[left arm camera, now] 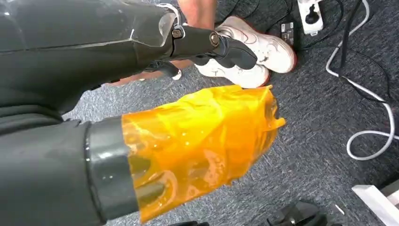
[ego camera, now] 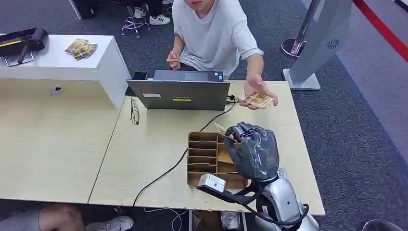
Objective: Pass the card to the sensor for recognition and then transmit it.
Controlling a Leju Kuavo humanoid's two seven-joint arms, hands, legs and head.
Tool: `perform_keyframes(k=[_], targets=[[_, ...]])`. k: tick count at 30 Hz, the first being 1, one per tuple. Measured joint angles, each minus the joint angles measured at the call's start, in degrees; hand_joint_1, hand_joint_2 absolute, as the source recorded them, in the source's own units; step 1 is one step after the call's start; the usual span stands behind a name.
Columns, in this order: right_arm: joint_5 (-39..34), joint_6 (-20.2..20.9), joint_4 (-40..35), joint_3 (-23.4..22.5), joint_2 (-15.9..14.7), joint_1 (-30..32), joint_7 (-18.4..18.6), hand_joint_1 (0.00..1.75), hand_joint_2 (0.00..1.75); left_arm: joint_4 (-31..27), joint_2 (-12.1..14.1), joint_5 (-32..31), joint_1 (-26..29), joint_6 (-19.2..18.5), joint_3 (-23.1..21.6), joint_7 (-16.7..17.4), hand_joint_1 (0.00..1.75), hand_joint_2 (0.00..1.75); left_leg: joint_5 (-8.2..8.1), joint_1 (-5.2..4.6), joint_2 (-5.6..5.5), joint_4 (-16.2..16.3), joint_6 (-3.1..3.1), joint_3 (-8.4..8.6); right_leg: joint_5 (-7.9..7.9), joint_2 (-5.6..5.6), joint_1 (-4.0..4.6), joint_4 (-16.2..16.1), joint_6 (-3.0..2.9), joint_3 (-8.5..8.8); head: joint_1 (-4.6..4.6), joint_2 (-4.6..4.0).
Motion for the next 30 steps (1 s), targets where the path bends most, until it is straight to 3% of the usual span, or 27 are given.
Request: perform_keyframes(k=[5, 30], targets=[[-2.89, -0.63, -0.24, 0.46, 0.0, -0.01, -1.49, 1.75, 1.75, 0.0, 0.0, -0.63, 0.0, -0.02, 0.0, 0.0, 0.0, 0.0, 0.0, 0.0, 0.0, 0.0, 0.0, 0.0, 0.0, 0.0, 0.0, 0.0, 0.0, 0.01, 0.02, 0.0], [-3.76, -1.02, 10.47, -1.4, 1.73, -3.06, -0.09, 1.75, 1.75, 0.0, -0.2, -2.08, -0.46, -0.42, 0.0, 0.0, 0.0, 0.0, 0.0, 0.0, -0.01, 0.0, 0.0, 0.0, 0.0, -0.01, 0.0, 0.0, 0.0, 0.01, 0.02, 0.0]])
